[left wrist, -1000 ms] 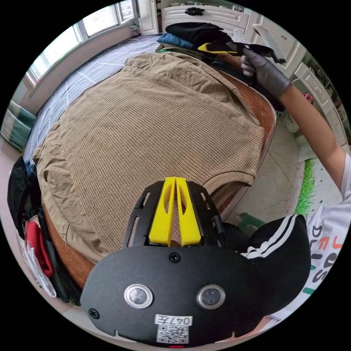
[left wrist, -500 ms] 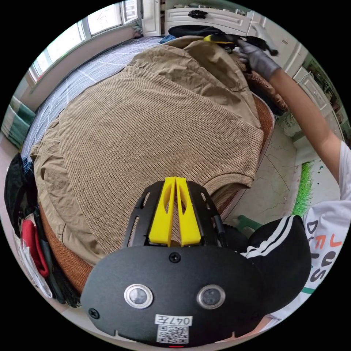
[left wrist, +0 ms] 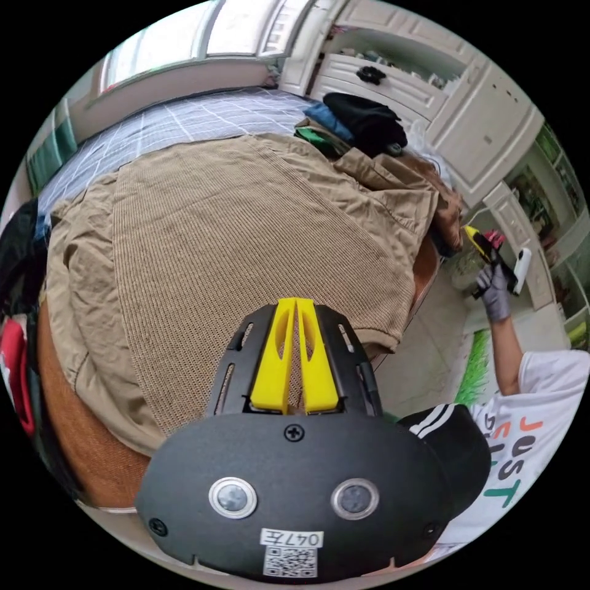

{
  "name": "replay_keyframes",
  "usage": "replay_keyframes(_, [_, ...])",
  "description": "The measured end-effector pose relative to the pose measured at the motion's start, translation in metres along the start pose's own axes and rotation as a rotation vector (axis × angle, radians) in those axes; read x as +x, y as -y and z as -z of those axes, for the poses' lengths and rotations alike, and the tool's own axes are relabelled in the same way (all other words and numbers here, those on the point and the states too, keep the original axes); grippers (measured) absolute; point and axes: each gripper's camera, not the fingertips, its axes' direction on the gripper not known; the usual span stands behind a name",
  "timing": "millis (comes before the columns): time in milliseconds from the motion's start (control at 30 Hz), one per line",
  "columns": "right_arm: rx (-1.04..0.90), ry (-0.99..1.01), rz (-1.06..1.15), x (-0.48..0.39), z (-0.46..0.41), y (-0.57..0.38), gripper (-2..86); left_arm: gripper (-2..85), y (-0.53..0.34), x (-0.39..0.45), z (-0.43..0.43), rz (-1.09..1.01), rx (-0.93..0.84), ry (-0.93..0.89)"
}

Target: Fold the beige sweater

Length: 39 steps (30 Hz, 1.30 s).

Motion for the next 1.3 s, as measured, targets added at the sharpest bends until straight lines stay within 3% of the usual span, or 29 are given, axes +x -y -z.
replay_keyframes(300, [-0.175,0.071,0.388,-0.135,-0.087,0.105,1.2,-1.0,-0.004,-0.089,0.051,0.012,-0.080,0.003])
replay_keyframes(433, [-0.385,-0.041,0.529,-0.184,-0.192,0.168,2.1,-1.0,-0.009,-0.134,0.090,0.003,-0.092,-0.002])
replay_keyframes(533, [-0.519,-0.195,0.569,-0.196,-0.269,0.193,3.3,-1.0,-0.019,-0.177,0.142,0.037,-0.019,-0.036])
replay_keyframes(633, [-0.624,-0.264,0.563,-0.198,-0.317,0.196,3.6,-1.0,-0.040,-0.241,0.227,0.181,0.172,-0.162])
replay_keyframes(733, [-0.533,-0.140,0.476,-0.198,-0.300,0.184,1.9,-1.0,-0.091,-0.288,0.347,0.327,0.471,-0.506])
replay_keyframes(767, [-0.469,-0.105,0.463,-0.199,-0.282,0.175,1.2,-1.0,-0.122,-0.292,0.398,0.341,0.604,-0.670])
replay_keyframes(867, [-0.307,-0.086,0.442,-0.195,-0.231,0.145,0.0,-1.0,-0.194,-0.276,0.529,0.312,0.878,-0.943])
replay_keyframes(1067, [-0.069,-0.049,0.289,-0.172,-0.133,0.079,-1.0,-1.0,-0.290,-0.202,0.745,0.249,1.132,-0.756])
replay_keyframes(1167, [-0.042,-0.070,0.224,-0.162,-0.118,0.047,-1.1,-1.0,-0.305,-0.188,0.797,0.253,1.186,-0.633])
replay_keyframes(1300, [-0.072,-0.056,0.193,-0.157,-0.123,0.034,-1.2,-1.0,-0.307,-0.192,0.830,0.259,1.205,-0.614])
